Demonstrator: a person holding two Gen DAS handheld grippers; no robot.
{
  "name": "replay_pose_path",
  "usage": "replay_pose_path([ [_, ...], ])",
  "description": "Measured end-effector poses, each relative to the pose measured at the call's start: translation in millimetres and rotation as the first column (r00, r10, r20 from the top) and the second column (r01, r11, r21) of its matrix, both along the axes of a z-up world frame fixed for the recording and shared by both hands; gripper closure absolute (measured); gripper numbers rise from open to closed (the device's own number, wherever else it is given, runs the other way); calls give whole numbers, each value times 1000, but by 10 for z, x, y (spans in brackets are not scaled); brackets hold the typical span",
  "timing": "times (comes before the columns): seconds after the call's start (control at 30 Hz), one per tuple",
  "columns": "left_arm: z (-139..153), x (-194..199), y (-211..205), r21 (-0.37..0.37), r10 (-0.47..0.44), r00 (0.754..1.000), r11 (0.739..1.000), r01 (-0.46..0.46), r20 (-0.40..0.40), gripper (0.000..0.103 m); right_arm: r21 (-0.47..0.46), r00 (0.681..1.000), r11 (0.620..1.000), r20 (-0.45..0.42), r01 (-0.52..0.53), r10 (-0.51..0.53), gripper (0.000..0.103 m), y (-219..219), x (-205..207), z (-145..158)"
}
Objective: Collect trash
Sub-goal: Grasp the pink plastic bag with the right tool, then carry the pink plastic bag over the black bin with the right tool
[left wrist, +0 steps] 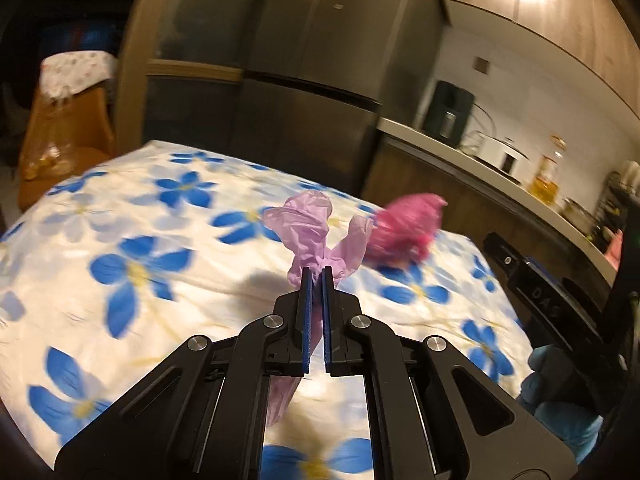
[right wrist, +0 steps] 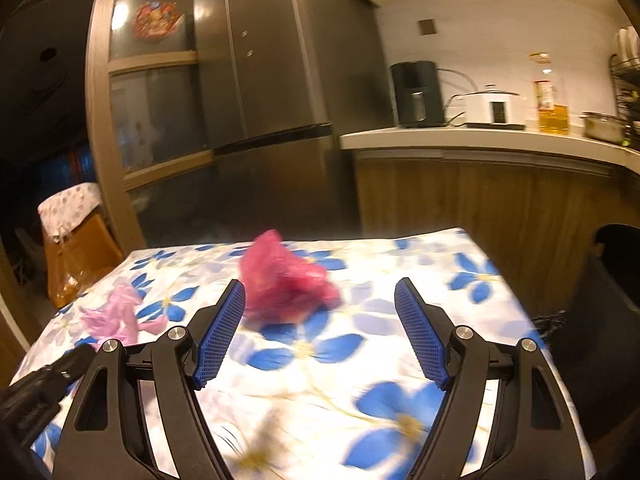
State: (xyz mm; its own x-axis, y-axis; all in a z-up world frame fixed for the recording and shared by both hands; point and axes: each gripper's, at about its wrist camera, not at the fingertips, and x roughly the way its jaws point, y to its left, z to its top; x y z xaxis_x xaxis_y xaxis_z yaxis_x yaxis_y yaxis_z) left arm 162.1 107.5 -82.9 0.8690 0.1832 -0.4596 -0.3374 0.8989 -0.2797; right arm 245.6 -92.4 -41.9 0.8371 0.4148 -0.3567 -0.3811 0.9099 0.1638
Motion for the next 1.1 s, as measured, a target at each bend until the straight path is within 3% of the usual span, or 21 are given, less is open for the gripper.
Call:
replay_pose_path([
  [0.2,45,-69,332,-16,66,998,998,-66,-1,99,5,1000,1000,-21,-18,18,30,318,285,4],
  [0.4,92,-85,448,-10,78,997,997,-78,5,99,-10,998,1000,-58,-25,24,42,528,525,-38],
  [0.5,99,-87,472,-10,80,997,997,-80,7,99,-36,995,999,-90,-41,37,60,604,602,-97],
  [0.57,94,-63,474,-7,79,997,997,-79,3,99,-46,994,997,-98,-54,49,84,623,603,-121],
  [0.67,74,-32,457,-7,76,997,997,-76,-9,99,-62,994,995,-86,-75,69,96,634,533,-118],
  [1.1,152,-5,186,25,40,999,999,-40,-6,99,6,996,996,29,-86,86,100,57,-158,201],
])
